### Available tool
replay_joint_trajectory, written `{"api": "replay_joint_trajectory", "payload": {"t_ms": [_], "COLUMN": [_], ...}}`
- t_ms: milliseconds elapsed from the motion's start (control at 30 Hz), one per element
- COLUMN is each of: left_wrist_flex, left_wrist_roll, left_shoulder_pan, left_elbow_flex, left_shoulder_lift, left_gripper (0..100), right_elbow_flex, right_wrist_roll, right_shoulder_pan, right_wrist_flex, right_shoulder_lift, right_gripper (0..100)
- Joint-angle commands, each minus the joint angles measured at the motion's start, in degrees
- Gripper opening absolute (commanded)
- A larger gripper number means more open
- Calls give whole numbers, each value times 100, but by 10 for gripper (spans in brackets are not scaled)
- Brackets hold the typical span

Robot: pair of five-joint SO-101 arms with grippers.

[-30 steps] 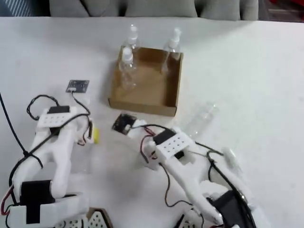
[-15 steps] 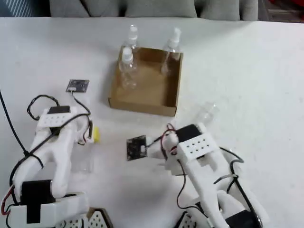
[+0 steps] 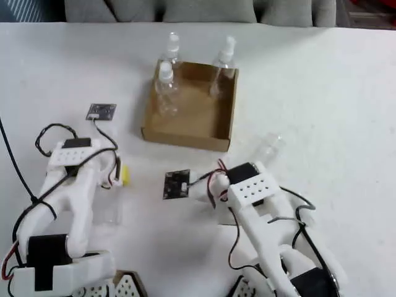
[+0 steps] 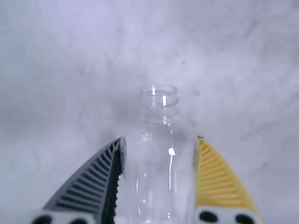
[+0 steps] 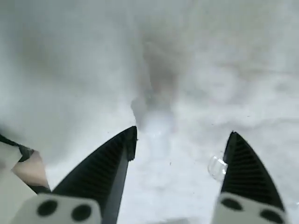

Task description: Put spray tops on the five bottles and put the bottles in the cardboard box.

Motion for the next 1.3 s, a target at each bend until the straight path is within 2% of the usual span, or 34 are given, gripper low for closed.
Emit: {"api": "replay_joint_trajectory", "payload": {"t_ms": [0,67,200,267,333,500,633,933,1067,1267], "left_wrist_flex": [-211,-211,-211,-211,-211,-211,-211,-211,-211,-211], "left_wrist_roll": [-9,-9,-9,-9,-9,-9,-9,-9,-9,-9], "left_shoulder_pan": [-84,-84,-84,-66,-66,-66,-57,-57,-57,-57], "left_elbow_flex": [-26,-26,-26,-26,-26,-26,-26,-26,-26,-26], "left_shoulder_lift": [-233,-233,-233,-233,-233,-233,-233,-233,-233,-233], "left_gripper": [21,21,21,21,21,21,21,21,21,21], "right_elbow_flex": [-158,-396,-765,-756,-607,70,360,914,923,905], "right_wrist_roll": [-378,-888,-2365,-3156,-3736,-3789,-3393,-3358,-3956,-4475], "right_shoulder_pan": [136,330,804,1042,1279,1473,1429,1385,1385,1182], "right_wrist_flex": [-31,198,400,418,409,391,242,-716,-1112,-1481], "right_shoulder_lift": [-57,-110,-330,-374,-400,-426,-426,-374,-365,-365], "right_gripper": [262,205,1,48,24,16,16,16,16,17]}}
